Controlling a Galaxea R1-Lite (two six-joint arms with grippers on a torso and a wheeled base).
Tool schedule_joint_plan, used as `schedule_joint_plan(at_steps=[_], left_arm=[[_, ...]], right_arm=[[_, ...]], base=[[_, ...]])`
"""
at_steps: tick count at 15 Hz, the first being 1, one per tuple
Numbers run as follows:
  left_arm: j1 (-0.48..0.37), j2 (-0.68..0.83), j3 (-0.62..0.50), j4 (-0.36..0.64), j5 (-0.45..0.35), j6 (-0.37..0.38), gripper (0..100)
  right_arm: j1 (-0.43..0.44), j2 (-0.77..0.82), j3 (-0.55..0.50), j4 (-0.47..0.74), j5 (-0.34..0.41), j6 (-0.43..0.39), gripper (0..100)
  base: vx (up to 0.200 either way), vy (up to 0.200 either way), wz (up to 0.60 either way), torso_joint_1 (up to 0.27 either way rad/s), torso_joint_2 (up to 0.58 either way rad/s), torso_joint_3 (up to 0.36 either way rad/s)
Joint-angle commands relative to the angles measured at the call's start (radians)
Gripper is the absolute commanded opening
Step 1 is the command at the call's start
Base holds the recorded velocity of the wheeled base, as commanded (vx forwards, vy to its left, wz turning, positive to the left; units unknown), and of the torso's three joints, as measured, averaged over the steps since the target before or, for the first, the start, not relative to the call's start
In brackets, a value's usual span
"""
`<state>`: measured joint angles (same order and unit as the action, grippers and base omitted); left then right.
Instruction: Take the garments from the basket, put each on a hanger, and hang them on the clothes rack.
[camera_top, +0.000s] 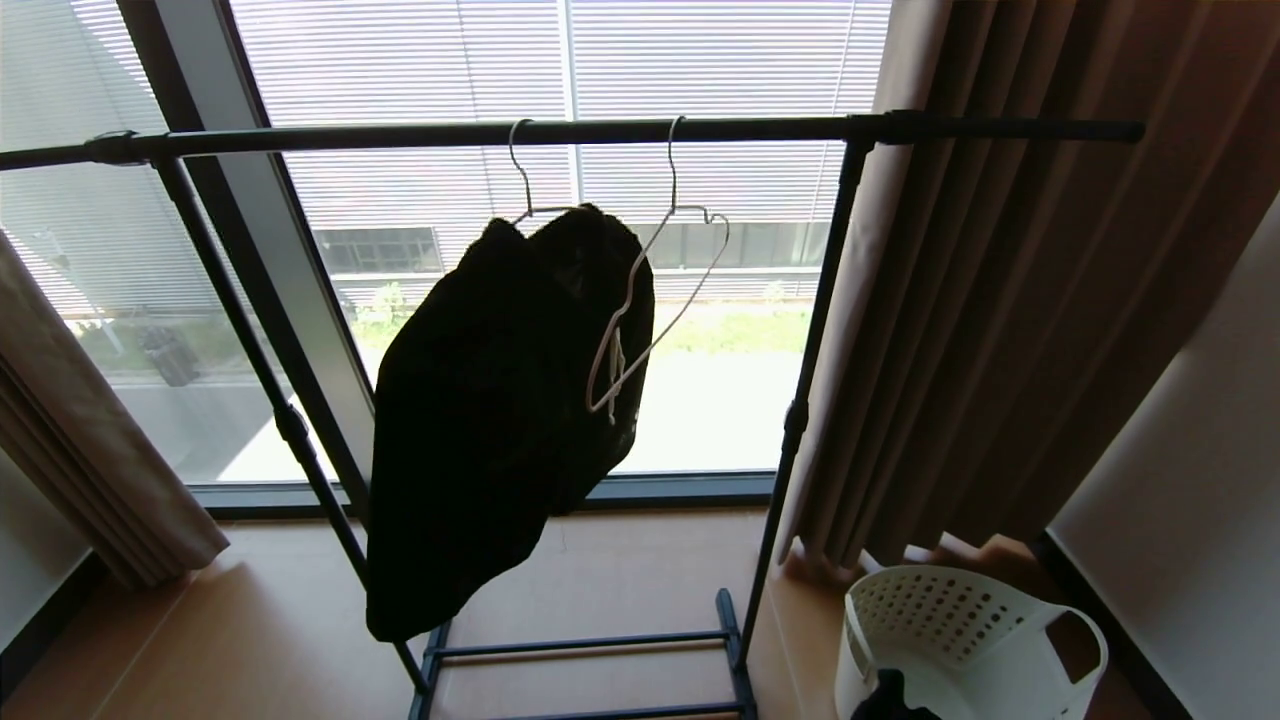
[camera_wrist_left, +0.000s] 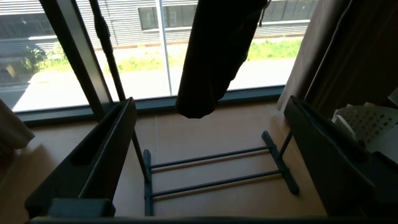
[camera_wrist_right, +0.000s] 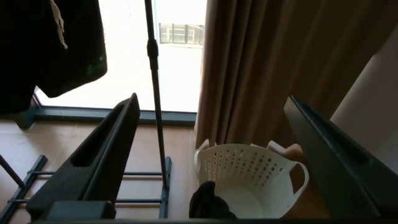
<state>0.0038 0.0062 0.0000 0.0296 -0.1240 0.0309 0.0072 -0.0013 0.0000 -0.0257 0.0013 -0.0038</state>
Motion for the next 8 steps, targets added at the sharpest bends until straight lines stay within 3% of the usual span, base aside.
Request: schedule_joint_plan(at_steps=[1,8], left_arm=[[0.001,0.003,0.000,0.000,0.000,0.000,100],[0.001,0.003,0.000,0.000,0.001,-0.002,100]], right_arm=[[0.000,0.001,0.000,0.000,0.000,-0.001,100],[0.000,0.001,0.000,0.000,0.002,-0.004,100]], base=[[0.000,0.000,0.00,-0.203,0.54,0.339],[0.000,0.000,0.00,-0.170,0.52,0.346]])
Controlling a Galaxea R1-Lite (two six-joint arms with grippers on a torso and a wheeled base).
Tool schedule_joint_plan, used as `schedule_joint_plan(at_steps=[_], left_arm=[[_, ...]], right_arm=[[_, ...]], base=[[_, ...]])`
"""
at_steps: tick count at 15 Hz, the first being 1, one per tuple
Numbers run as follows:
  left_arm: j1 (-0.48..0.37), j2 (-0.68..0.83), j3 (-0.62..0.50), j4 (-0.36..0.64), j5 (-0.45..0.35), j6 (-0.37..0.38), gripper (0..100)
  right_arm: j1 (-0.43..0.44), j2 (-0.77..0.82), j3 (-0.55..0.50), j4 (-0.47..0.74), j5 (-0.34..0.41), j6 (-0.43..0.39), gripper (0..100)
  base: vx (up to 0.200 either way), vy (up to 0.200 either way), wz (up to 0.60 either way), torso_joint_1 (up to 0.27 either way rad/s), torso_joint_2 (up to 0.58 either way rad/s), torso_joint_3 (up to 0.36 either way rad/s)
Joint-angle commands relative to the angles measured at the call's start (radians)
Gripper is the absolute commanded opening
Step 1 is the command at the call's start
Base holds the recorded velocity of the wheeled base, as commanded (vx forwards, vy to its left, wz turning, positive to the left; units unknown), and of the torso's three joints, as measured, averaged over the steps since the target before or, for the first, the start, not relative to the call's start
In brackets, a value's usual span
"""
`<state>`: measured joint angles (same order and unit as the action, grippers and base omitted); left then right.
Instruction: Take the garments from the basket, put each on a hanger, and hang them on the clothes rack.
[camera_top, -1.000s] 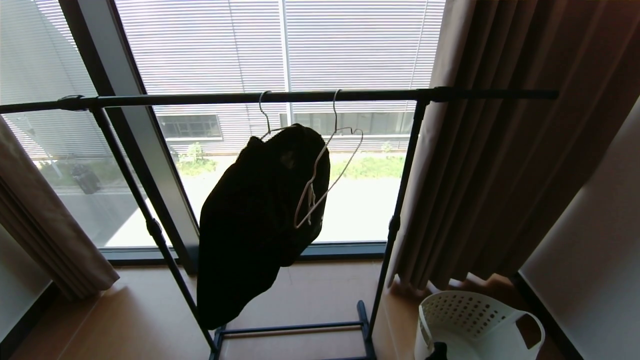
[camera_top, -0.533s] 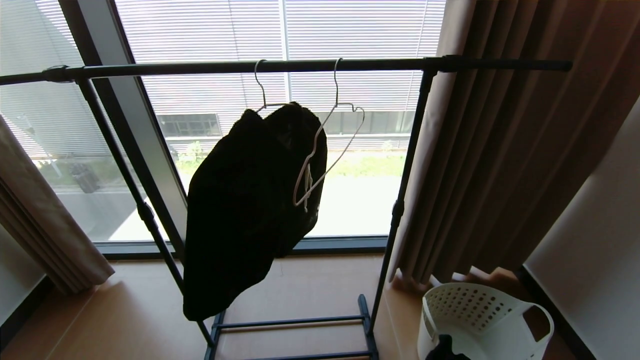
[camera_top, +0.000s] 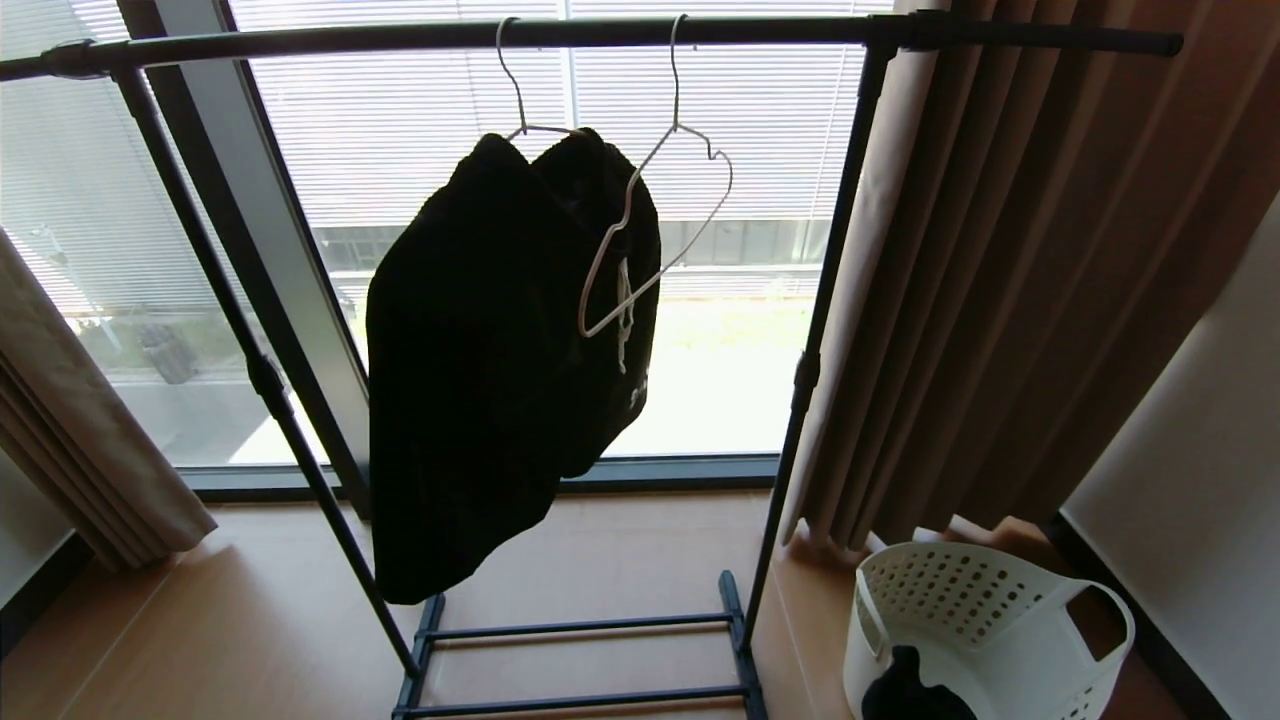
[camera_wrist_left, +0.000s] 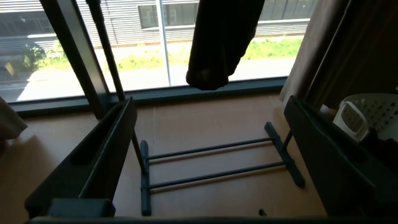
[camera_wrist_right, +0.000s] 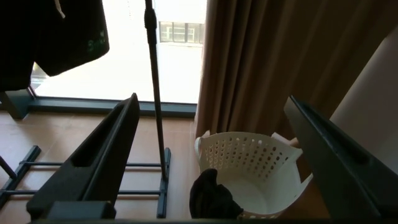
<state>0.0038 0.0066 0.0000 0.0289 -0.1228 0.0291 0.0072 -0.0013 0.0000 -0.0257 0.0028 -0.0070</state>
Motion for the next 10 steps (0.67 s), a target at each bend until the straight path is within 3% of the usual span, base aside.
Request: schedule_joint_plan(at_steps=[1,6,9,10], left_arm=[[-0.001,0.003,0.000,0.000,0.000,0.000,100],[0.001,0.003,0.000,0.000,0.002,-0.005,100],[0.001,0.003,0.000,0.000,0.002,-0.003,100],[0.001,0.003,0.000,0.000,0.002,-0.003,100]], right_arm=[[0.000,0.001,0.000,0.000,0.000,-0.001,100],[0.000,0.001,0.000,0.000,0.000,-0.001,100],[0.000,0.001,0.000,0.000,0.000,-0.002,100],[0.000,0.001,0.000,0.000,0.000,-0.001,100]], base=[[0.000,0.000,0.00,-0.149,0.51,0.354],[0.000,0.000,0.00,-0.115,0.47,0.350],[0.000,0.000,0.00,-0.032,0.16,0.120],[0.000,0.000,-0.60,-0.002,0.05,0.036]])
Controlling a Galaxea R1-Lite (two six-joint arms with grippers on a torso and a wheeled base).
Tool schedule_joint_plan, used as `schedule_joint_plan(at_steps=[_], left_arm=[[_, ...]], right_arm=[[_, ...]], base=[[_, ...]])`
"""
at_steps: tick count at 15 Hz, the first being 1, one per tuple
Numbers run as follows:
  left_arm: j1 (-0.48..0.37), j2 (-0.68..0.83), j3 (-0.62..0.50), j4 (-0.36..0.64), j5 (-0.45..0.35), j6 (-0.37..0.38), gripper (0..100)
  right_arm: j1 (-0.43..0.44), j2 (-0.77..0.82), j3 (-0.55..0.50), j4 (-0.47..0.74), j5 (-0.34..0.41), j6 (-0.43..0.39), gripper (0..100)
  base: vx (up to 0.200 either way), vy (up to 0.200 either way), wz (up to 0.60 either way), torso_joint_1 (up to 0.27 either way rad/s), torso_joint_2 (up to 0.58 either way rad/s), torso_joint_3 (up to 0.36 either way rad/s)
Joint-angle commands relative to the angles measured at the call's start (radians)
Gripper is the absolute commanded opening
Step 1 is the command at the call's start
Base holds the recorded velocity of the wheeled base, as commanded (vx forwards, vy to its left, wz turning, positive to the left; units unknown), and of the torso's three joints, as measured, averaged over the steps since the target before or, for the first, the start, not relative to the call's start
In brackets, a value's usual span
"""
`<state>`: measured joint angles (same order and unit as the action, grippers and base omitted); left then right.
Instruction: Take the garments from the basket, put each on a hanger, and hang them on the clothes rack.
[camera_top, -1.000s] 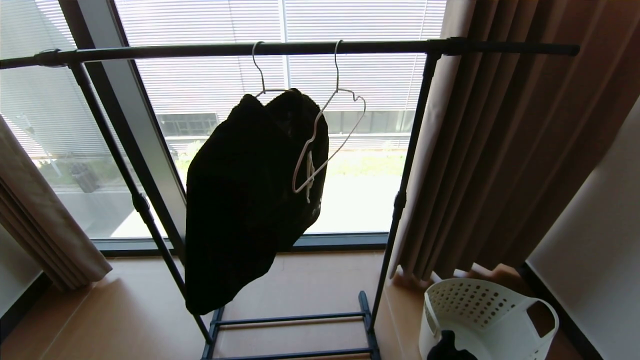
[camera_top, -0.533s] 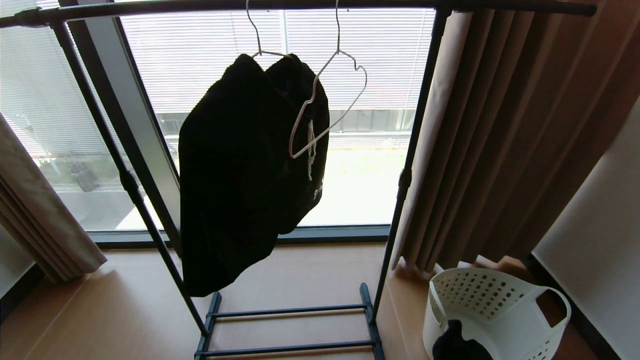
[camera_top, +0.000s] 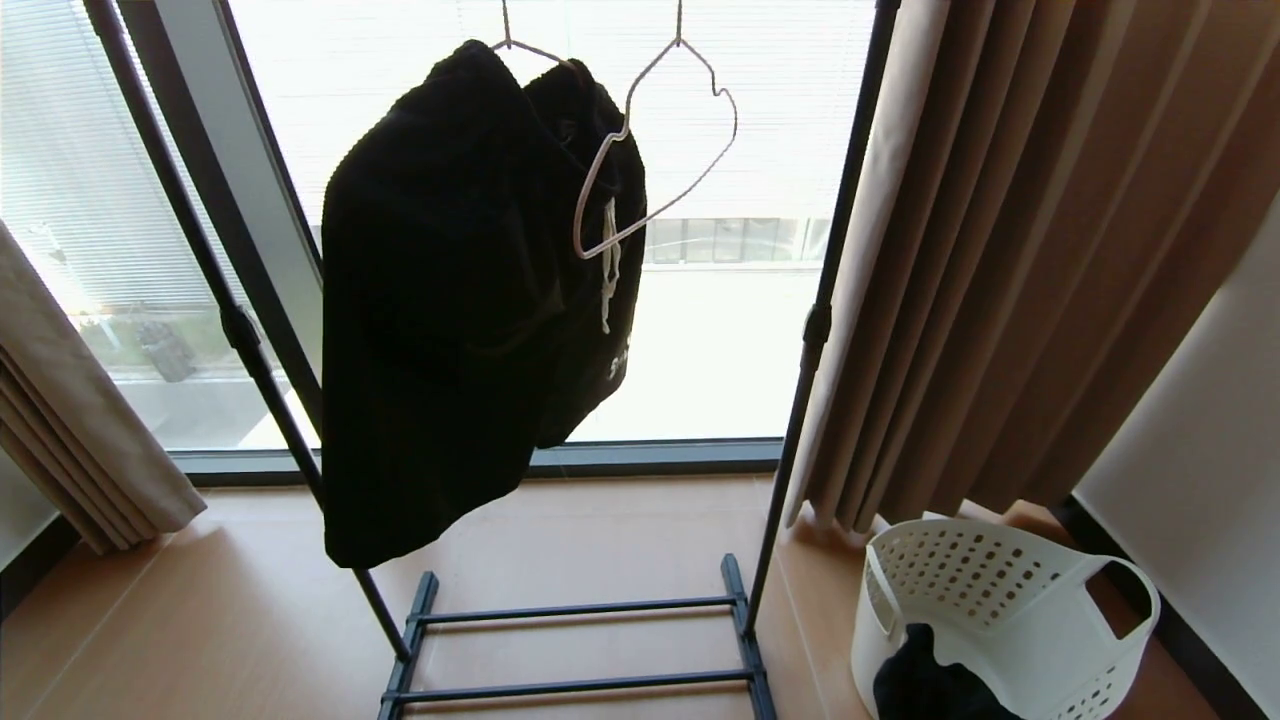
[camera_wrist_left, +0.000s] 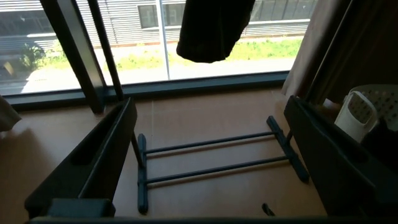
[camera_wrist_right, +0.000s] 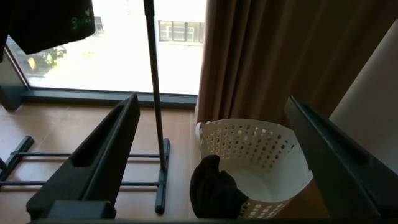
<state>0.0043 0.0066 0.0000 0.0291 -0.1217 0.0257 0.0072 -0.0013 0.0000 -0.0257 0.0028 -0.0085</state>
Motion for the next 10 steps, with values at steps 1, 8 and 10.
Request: schedule_joint_plan(at_steps=[1,8,10], left_arm=[[0.000,0.001,0.000,0.000,-0.001,0.002,100],[0.000,0.001,0.000,0.000,0.002,0.002,100],[-0.001,0.001,0.000,0.000,0.002,0.003,100]], right_arm=[[0.000,0.001,0.000,0.000,0.000,0.001,100],[0.000,0.001,0.000,0.000,0.000,0.001,100],[0.000,0.001,0.000,0.000,0.000,0.001,100]], base=[[0.000,0.000,-0.60,-0.012,0.03,0.027],[0.000,0.000,-0.60,0.001,0.01,0.005],[0.000,0.000,0.00,0.000,0.00,0.000]])
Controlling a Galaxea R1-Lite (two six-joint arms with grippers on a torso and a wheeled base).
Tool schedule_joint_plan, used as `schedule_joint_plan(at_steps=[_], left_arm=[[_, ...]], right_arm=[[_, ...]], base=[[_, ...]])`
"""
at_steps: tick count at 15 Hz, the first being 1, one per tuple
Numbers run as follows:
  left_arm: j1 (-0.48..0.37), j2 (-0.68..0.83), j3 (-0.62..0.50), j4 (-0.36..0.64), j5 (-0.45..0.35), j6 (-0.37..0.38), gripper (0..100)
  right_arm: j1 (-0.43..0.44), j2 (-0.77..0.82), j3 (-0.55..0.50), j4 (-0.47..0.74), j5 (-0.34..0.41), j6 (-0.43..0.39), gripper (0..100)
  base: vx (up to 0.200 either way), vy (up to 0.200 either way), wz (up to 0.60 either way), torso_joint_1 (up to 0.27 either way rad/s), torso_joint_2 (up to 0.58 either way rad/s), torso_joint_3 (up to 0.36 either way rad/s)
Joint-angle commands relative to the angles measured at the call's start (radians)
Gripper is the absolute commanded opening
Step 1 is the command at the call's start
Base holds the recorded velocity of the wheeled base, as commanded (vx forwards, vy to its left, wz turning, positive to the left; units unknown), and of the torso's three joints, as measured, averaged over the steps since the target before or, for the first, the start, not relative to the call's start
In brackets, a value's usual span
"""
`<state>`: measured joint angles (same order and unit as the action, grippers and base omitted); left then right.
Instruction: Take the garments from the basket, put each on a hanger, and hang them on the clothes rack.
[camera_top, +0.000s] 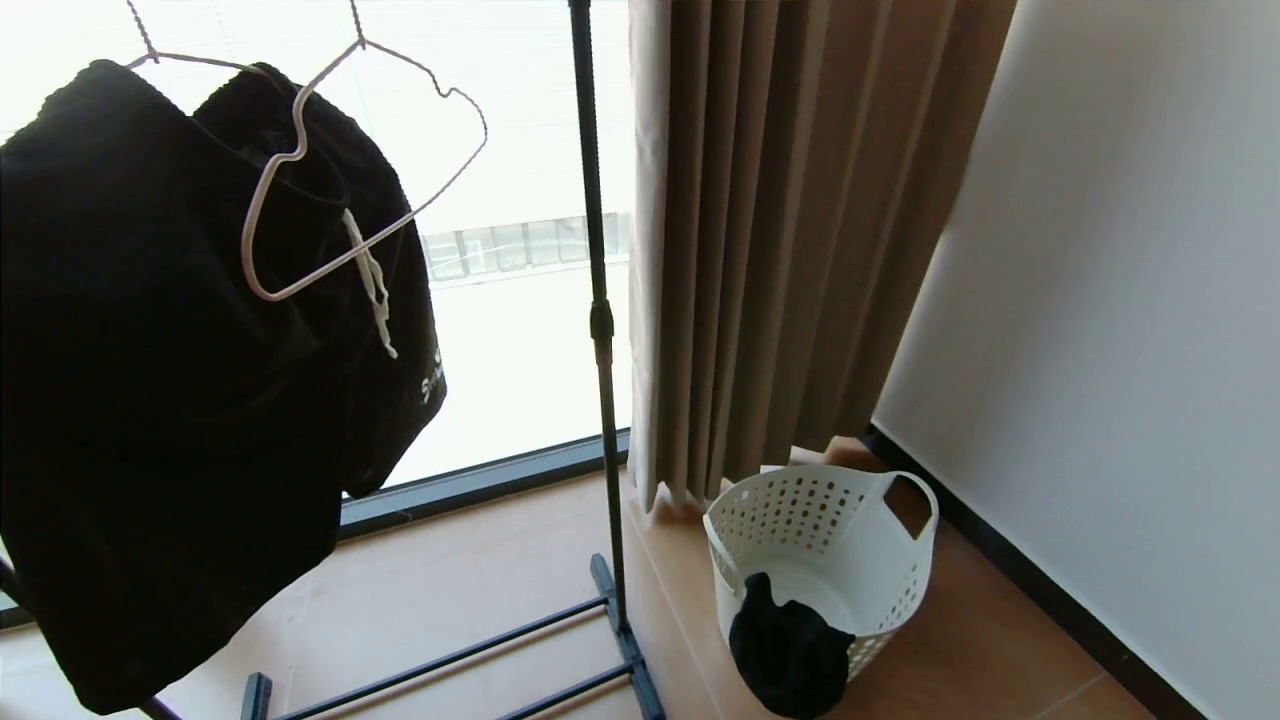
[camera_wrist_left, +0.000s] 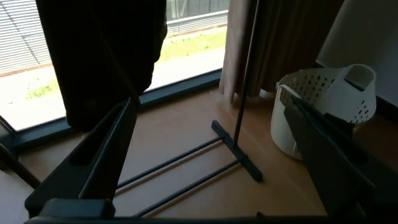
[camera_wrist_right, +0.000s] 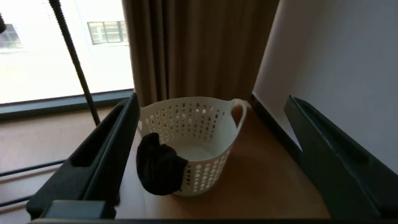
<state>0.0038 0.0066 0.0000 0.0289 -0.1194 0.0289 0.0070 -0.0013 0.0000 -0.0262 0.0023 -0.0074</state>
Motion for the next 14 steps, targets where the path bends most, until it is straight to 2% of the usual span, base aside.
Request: schedule_joint_plan(at_steps=[1,2,4,10,14], left_arm=[[-0.001,0.001,0.000,0.000,0.000,0.000,100],[-0.001,0.003,0.000,0.000,-0.002,0.002,100],[-0.001,0.001,0.000,0.000,-0.005,0.006,100],[-0.001,0.003,0.000,0.000,0.001,0.002,100],[-0.001,0.003,0.000,0.000,0.006,0.002,100]], right_arm=[[0.001,0.001,0.000,0.000,0.001,0.000,100],[0.001,0.001,0.000,0.000,0.001,0.000,100],[0.001,0.001,0.000,0.000,0.001,0.000,100],[0.001,0.001,0.000,0.000,0.001,0.000,100],[0.001,0.001,0.000,0.000,0.001,0.000,100]], base=[[0.000,0.000,0.00,0.000,0.00,0.000],[0.000,0.000,0.00,0.000,0.00,0.000],[0.000,0.000,-0.60,0.005,0.00,0.002],[0.000,0.000,0.00,0.000,0.00,0.000],[0.000,0.000,0.00,0.002,0.01,-0.146]])
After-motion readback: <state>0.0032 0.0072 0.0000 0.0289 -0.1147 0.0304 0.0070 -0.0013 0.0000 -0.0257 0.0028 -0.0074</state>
